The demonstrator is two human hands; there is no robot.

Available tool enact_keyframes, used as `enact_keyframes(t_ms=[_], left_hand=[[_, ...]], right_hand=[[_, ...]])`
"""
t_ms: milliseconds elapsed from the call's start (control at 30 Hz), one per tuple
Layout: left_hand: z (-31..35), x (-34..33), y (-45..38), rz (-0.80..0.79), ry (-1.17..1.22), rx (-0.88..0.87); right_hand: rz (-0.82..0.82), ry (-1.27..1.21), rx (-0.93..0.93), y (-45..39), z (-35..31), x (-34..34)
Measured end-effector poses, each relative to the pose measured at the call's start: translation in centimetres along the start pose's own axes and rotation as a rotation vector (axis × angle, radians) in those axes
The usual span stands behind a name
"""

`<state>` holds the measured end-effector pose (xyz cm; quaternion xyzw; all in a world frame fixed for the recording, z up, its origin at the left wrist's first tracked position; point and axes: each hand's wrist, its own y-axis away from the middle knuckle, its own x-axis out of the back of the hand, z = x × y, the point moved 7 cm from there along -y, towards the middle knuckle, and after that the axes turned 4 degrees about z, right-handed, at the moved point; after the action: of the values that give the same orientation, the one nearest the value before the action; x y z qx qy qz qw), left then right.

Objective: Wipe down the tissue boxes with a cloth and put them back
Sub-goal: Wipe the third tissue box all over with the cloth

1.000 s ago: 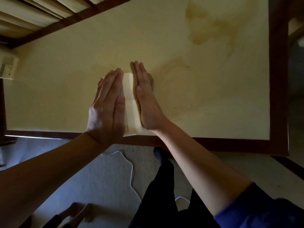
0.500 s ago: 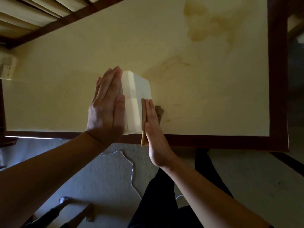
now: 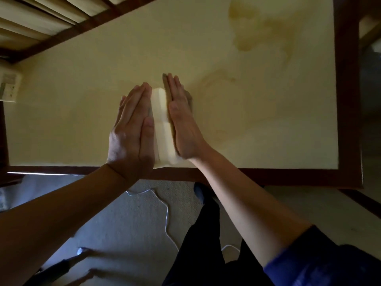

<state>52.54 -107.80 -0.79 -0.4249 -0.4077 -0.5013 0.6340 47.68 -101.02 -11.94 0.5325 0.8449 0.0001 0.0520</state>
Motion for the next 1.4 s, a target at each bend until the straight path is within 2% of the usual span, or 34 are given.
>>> enact_keyframes(t_ms=[167, 367, 567, 700, 867, 1033, 1167, 1300, 1400], left_hand=[[-0.1, -0.1, 0.0, -0.002, 0.015, 0.004], [-0.1, 0.0, 0.1, 0.004, 0.026, -0.008], [-0.1, 0.0, 0.1, 0.015, 0.026, -0.049], [-0.2, 0.0, 0.1, 0.021, 0.037, -0.04], [-0.2, 0.2, 0.1, 0.025, 0.069, -0.053], [-0.4, 0.3, 0.2, 0.015, 0.103, -0.026], [-0.5, 0.4, 0.2, 0.006, 0.135, -0.01], [-0.8, 0.2, 0.2, -0.01, 0.173, 0.015], [-0.9, 0.3, 0.2, -0.012, 0.204, 0.021]], right_hand=[[-0.055, -0.073, -0.079, 4.7, 2.1, 0.1], [-0.148, -0.123, -0.16, 12.7, 0.8, -0.4], [-0.215, -0.078, -0.082, 12.7, -3.8, -0.5], [-0.149, -0.009, -0.059, 12.1, -4.3, 0.0], [0.053, 0.156, -0.061, 11.8, -5.1, 2.0], [0.002, 0.542, 0.01, 8.6, -6.3, 5.6], [0.113, 0.801, 0.198, 6.4, -10.1, 10.0], [0.222, 0.942, 0.395, 6.9, -13.2, 13.2], [0.158, 1.137, 0.363, 8.7, -10.9, 14.5]])
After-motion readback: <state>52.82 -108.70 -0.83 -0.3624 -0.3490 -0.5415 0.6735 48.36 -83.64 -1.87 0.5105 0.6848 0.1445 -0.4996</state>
